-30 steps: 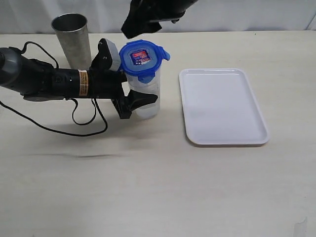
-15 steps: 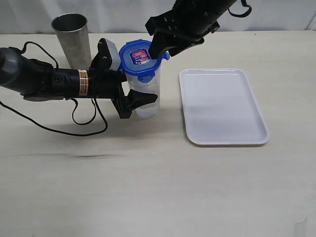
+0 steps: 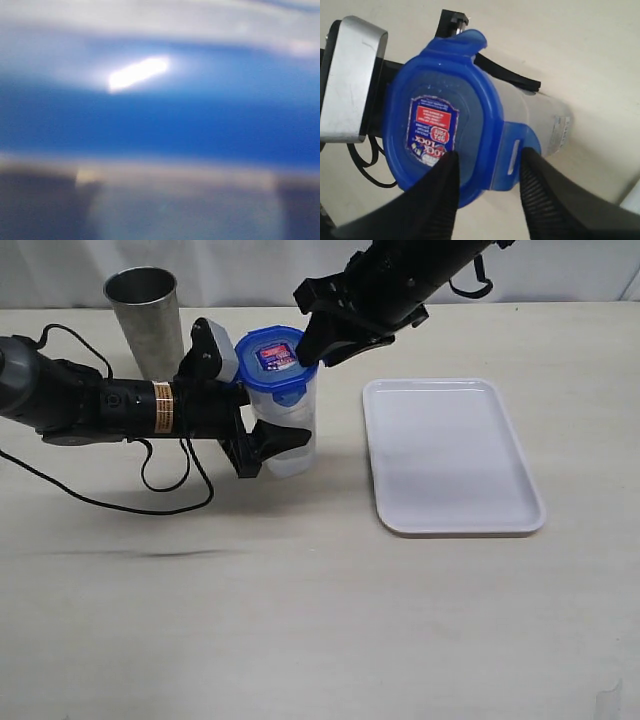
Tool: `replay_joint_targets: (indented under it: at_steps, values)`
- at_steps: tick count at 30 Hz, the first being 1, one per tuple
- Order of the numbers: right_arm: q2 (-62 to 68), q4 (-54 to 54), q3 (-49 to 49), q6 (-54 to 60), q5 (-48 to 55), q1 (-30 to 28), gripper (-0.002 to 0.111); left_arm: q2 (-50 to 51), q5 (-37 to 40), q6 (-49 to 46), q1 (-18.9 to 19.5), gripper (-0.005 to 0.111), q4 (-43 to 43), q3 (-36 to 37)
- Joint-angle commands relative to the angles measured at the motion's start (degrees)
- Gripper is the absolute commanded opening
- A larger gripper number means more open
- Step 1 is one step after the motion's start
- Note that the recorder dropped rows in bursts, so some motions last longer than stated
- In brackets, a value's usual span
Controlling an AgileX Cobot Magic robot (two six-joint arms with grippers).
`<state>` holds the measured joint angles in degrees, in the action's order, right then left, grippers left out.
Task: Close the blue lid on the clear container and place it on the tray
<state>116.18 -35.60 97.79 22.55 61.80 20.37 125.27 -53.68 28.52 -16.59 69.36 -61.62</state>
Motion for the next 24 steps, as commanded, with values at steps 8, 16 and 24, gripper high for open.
replay_joint_targets:
  at_steps: [8, 16, 24]
  values:
    - [6.7, -4.9, -1.6, 6.8, 4.3, 1.1, 0.037, -0.8, -3.6, 0.0, -0.6, 0.0, -0.6, -0.4]
    - [5.0, -3.3, -1.5, 6.8, 4.3, 0.8, 0.038, -0.8, -1.5, -4.3, -0.7, 0.0, -1.0, -0.4]
    - [5.0, -2.4, 0.2, 6.8, 6.2, 0.8, 0.038, -0.8, -0.8, -9.3, -0.7, 0.0, 0.6, -0.4]
